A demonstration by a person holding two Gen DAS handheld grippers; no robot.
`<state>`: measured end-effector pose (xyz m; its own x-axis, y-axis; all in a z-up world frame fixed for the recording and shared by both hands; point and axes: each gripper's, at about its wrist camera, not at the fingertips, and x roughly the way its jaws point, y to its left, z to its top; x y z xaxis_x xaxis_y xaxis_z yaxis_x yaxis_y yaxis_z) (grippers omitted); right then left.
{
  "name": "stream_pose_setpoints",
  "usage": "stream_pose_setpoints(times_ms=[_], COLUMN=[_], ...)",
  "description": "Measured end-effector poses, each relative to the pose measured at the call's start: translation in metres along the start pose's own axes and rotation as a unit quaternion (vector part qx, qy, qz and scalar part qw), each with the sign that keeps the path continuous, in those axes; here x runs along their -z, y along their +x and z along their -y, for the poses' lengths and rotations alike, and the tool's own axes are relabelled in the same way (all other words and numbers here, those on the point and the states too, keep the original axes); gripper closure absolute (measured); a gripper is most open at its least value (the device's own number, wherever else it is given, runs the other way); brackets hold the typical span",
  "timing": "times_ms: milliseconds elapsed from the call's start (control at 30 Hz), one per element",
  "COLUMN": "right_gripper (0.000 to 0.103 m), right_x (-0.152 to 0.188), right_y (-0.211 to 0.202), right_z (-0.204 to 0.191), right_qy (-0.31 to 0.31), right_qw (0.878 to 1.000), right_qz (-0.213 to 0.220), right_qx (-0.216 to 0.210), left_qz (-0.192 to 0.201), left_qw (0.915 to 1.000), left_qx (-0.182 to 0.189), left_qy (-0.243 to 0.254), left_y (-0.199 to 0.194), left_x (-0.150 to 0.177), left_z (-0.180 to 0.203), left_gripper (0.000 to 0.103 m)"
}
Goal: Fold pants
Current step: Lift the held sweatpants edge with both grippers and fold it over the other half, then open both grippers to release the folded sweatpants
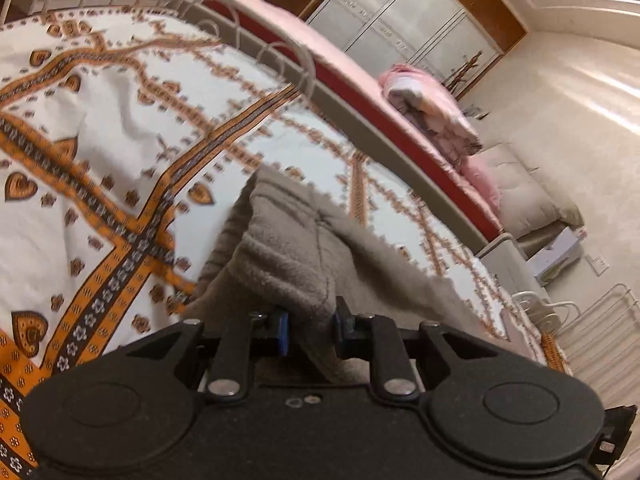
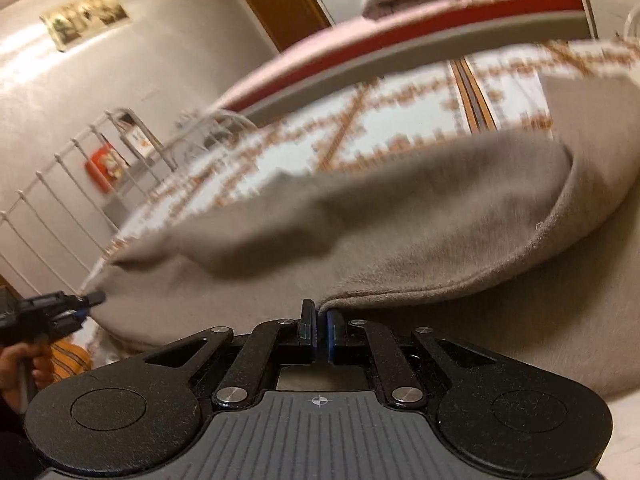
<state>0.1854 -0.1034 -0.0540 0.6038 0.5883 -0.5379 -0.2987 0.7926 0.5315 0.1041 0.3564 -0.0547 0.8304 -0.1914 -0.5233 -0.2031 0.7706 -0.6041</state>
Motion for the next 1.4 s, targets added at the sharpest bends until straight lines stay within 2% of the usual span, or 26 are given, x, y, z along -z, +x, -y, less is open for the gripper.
stream_pose_setpoints(times_ms=[133, 267, 333, 467, 533, 600, 700, 767, 867, 933, 967, 1000, 1133, 1233, 1333, 1367, 1400], right_gripper=[0.098, 0.098, 0.098, 0.098, 0.098, 0.098, 0.098, 0.097, 0.095, 0.095, 0.095, 0.095, 0.095, 0.095, 0.092, 0.087, 0.074], right_x=[-0.002, 0.017, 0.021, 0.015, 0.016, 0.021, 0.021, 0.018, 0.014, 0.009, 0.006, 0.002, -0.014, -0.031, -0.045, -0.048, -0.052], right_y=[-0.013, 0.017, 0.019, 0.006, 0.005, 0.015, 0.015, 0.013, 0.007, -0.003, -0.009, -0.017, -0.048, -0.057, -0.047, -0.043, -0.038], right_z=[-0.007, 0.004, 0.008, 0.0, 0.001, 0.007, 0.009, 0.007, 0.011, 0.012, 0.012, 0.012, 0.023, 0.042, 0.053, 0.056, 0.057], right_qy=[-0.008, -0.008, -0.002, -0.021, -0.018, -0.01, 0.007, -0.001, 0.015, 0.016, 0.016, 0.015, 0.018, 0.041, 0.04, 0.04, 0.037], right_qw=[1.0, 0.999, 0.999, 1.0, 1.0, 0.999, 0.999, 0.999, 0.998, 0.998, 0.998, 0.998, 0.998, 0.993, 0.988, 0.987, 0.985], right_qz=[0.011, -0.047, -0.042, -0.022, -0.021, -0.047, -0.047, -0.049, -0.054, -0.052, -0.051, -0.048, -0.017, 0.011, 0.01, 0.01, 0.008], right_qx=[-0.012, 0.016, 0.012, 0.005, 0.001, 0.009, 0.005, 0.008, 0.003, 0.008, 0.016, 0.025, 0.054, 0.106, 0.147, 0.156, 0.169], left_qz=[0.003, -0.028, -0.019, 0.022, 0.005, -0.03, -0.026, -0.032, -0.027, -0.023, -0.016, -0.011, -0.002, -0.017, -0.035, -0.044, -0.055], left_qw=[1.0, 0.9985, 0.999, 0.9986, 0.9977, 0.9946, 0.9946, 0.9925, 0.9898, 0.9868, 0.985, 0.9843, 0.9876, 0.9886, 0.988, 0.9877, 0.9862], left_qx=[-0.006, -0.041, -0.035, -0.019, -0.043, -0.072, -0.075, -0.087, -0.109, -0.134, -0.147, -0.151, -0.119, -0.107, -0.123, -0.126, -0.134], left_qy=[0.006, 0.025, 0.018, 0.043, 0.052, 0.069, 0.066, 0.08, 0.088, 0.088, 0.088, 0.09, 0.102, 0.104, 0.087, 0.082, 0.081], left_y=[-0.002, 0.014, 0.013, 0.002, 0.008, 0.02, 0.016, 0.016, 0.008, -0.001, -0.007, -0.014, -0.023, -0.001, 0.026, 0.036, 0.043], left_x=[-0.002, 0.007, 0.003, -0.001, 0.002, 0.01, 0.008, 0.007, 0.007, 0.006, 0.005, 0.005, 0.004, 0.011, 0.021, 0.026, 0.029], left_z=[0.002, -0.002, -0.003, 0.008, 0.007, 0.004, 0.008, 0.014, 0.026, 0.035, 0.04, 0.047, 0.078, 0.1, 0.1, 0.095, 0.091], left_gripper=[0.093, 0.093, 0.093, 0.093, 0.093, 0.09, 0.09, 0.086, 0.074, 0.04, 0.038, 0.04, 0.039, 0.035, 0.035, 0.035, 0.036])
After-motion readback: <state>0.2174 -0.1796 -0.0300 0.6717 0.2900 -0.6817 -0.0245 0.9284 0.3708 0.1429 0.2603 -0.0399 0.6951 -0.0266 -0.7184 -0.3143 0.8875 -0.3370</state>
